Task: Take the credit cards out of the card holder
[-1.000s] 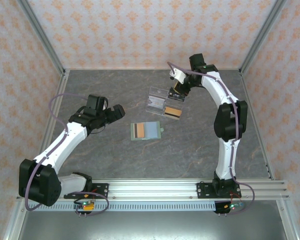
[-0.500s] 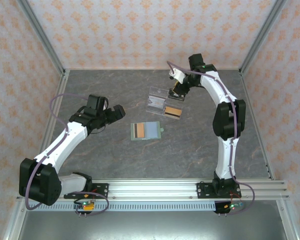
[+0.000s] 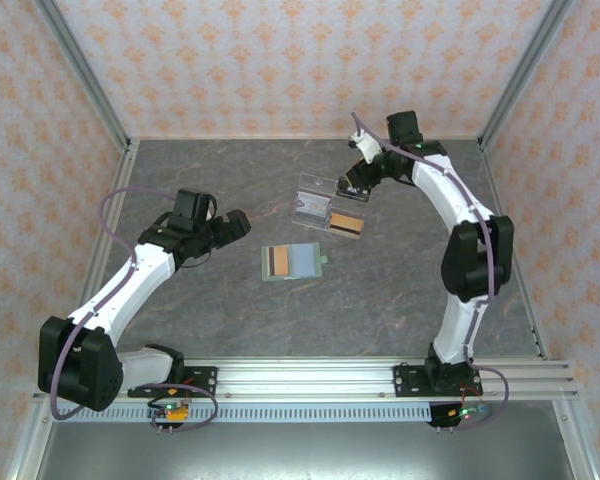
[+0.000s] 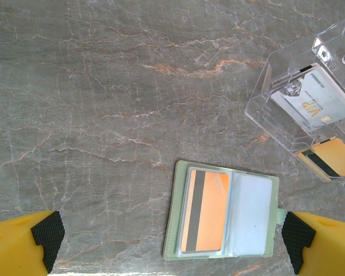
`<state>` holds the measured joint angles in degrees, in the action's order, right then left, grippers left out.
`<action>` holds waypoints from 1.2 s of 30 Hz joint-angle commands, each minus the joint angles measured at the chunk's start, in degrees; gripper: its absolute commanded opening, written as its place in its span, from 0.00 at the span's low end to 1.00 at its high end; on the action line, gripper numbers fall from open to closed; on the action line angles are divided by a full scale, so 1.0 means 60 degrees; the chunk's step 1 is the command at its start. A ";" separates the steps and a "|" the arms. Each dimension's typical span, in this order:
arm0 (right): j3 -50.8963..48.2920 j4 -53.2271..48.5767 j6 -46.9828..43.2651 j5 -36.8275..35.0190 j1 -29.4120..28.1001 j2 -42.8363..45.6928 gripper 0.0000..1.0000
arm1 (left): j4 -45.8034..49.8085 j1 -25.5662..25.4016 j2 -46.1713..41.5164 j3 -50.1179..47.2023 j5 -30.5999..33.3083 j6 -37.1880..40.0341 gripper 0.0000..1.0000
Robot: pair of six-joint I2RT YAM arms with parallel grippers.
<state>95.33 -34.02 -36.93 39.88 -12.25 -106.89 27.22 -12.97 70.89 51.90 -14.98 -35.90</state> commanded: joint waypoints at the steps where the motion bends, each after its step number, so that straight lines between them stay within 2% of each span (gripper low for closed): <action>1: -0.1075 0.1868 0.3049 -0.0288 -0.0359 0.1129 0.42 | -0.0123 0.0051 0.0177 -0.0213 0.0059 0.0095 1.00; 4: -0.2464 0.2925 0.4334 0.0229 -0.0777 0.2108 0.51 | -0.0299 0.0052 0.0266 -0.0325 -0.0107 0.0062 1.00; 7: -0.3557 0.3648 0.5740 -0.0346 -0.1410 0.2910 0.58 | -0.0344 0.0051 0.0326 -0.0327 -0.0314 0.0080 1.00; 10: -0.3968 0.3581 0.7088 -0.0716 -0.1994 0.3123 0.61 | -0.0340 0.0043 0.0332 -0.0350 -0.0338 0.0129 1.00; 12: -0.4132 0.3416 0.7931 -0.1473 -0.2463 0.3071 0.61 | -0.0385 0.0053 0.0365 -0.0372 -0.0394 0.0139 1.00; 17: -0.5213 0.4349 1.0148 -0.2454 -0.3596 0.2708 0.61 | -0.0659 0.0051 0.0444 -0.0516 -0.0659 0.0052 1.00; 21: -0.4858 0.4137 1.1173 -0.2356 -0.4213 0.1647 0.59 | -0.0814 0.0051 0.0652 -0.0564 -0.0908 -0.0035 1.00; 27: -0.4734 0.5088 1.2784 -0.2007 -0.4548 0.0209 0.52 | -0.1010 0.0011 0.1069 -0.0557 -0.1245 -0.0293 1.00; 32: -0.4419 0.5040 1.2956 -0.2219 -0.4561 -0.0355 0.46 | -0.1038 -0.0211 0.1551 -0.0413 -0.1370 -0.0505 1.00; 36: -0.4071 0.4893 1.2944 -0.2043 -0.4550 -0.0803 0.37 | -0.1172 -0.0505 0.2043 -0.0215 -0.1397 -0.0672 1.00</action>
<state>68.18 -6.11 39.46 27.83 -39.40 -110.39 21.52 -14.74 81.69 49.04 -22.46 -38.54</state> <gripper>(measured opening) 0.384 0.997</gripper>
